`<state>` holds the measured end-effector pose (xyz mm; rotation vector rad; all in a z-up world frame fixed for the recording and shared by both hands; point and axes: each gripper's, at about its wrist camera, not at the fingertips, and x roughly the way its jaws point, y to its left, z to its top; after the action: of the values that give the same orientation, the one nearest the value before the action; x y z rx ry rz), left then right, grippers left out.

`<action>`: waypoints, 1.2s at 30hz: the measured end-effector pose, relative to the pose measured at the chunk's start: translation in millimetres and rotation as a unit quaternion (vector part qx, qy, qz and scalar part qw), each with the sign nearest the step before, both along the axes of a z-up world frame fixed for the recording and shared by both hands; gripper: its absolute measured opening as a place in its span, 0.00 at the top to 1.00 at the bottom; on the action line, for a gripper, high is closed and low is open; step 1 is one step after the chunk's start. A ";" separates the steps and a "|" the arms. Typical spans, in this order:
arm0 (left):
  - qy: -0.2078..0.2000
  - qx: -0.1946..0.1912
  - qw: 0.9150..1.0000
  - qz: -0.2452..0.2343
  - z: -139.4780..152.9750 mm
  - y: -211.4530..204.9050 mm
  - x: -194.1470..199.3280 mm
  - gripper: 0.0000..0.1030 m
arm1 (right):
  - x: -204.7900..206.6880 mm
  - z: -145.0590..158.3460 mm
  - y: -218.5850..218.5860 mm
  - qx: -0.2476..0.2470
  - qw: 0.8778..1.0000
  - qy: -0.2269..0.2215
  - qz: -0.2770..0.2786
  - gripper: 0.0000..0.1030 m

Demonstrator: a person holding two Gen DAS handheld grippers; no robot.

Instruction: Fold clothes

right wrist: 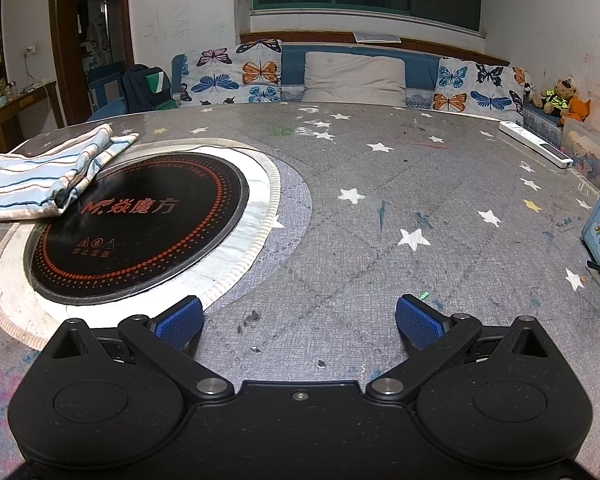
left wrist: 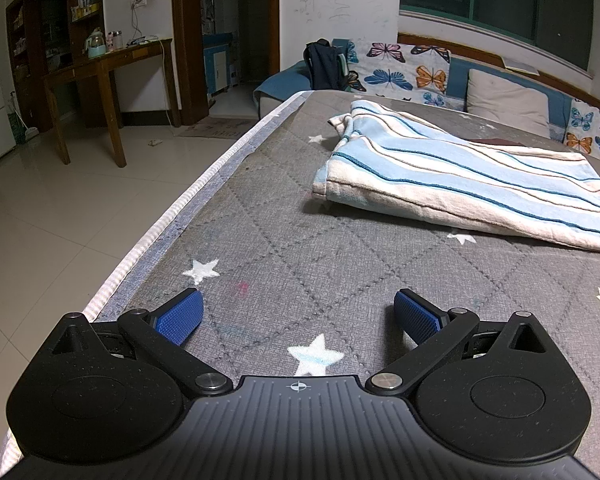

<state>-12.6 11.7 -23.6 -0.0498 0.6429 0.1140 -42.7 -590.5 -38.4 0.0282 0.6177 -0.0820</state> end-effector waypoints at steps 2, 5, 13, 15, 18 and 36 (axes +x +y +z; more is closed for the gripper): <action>0.000 0.000 1.000 0.000 0.0 -0.1 0.0 0.00 | 0.1 0.1 -0.2 0.000 1.000 0.000 0.000 0.00; 0.000 0.000 1.000 0.000 -0.1 0.3 -0.1 0.00 | 0.2 0.3 -0.5 0.000 1.000 0.000 0.000 0.00; 0.000 0.000 1.000 0.000 0.0 0.4 -0.2 0.00 | 0.5 0.7 -1.3 0.000 1.000 0.000 0.000 0.00; 0.000 0.000 1.000 0.000 0.0 0.4 -0.2 0.00 | 0.6 0.9 -1.5 0.000 1.000 0.000 0.000 0.00; 0.000 0.000 1.000 0.000 -0.1 0.4 -0.3 0.00 | 0.7 1.0 -1.8 0.000 1.000 0.000 0.000 0.00; 0.000 0.000 1.000 0.000 -0.1 0.1 -0.4 0.00 | -0.8 -3.1 7.0 -0.001 1.000 0.000 0.000 0.00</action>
<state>-13.0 11.8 -23.7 -0.0503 0.6428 0.1142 -43.5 -583.5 -41.5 0.0271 0.6183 -0.0825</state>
